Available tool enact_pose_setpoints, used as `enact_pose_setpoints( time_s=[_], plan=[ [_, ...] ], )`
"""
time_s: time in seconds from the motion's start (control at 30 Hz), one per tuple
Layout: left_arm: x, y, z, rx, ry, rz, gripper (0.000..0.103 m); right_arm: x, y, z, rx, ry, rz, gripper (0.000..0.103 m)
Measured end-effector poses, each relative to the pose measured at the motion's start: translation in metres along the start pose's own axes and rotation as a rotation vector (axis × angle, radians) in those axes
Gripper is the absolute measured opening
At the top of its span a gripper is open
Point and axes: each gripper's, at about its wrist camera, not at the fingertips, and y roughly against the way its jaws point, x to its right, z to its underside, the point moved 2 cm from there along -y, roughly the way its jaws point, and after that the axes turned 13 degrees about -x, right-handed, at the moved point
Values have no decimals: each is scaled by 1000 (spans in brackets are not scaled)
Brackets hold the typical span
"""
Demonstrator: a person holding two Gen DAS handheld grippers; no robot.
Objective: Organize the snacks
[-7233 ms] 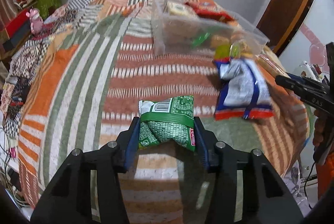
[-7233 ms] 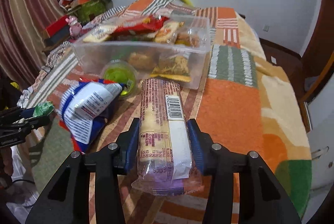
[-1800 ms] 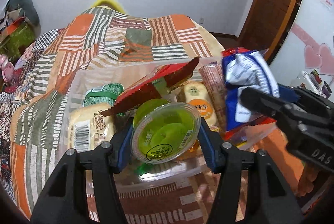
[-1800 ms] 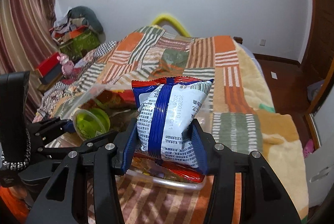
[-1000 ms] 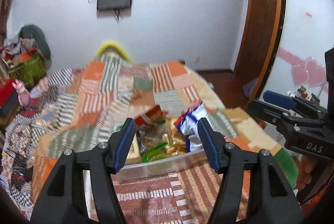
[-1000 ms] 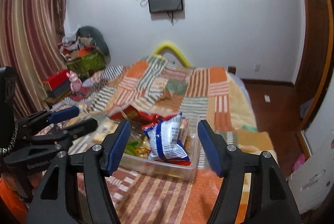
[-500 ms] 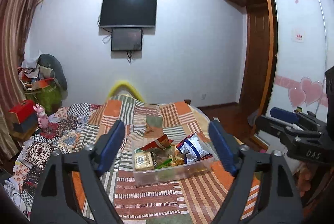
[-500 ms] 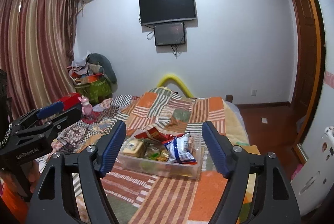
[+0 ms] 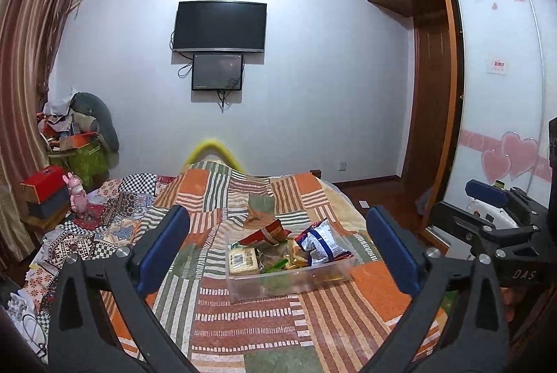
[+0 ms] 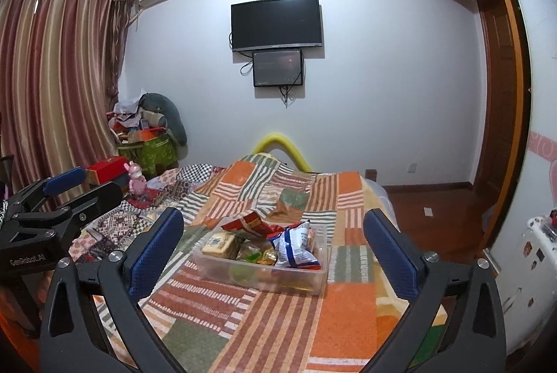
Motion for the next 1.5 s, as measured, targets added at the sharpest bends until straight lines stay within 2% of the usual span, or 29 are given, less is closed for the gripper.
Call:
enact_pose_setpoints(
  time_s=[1.5],
  plan=[
    [9, 1, 4, 6, -24, 12, 103, -2, 9, 5, 3, -5, 2, 103]
  ],
)
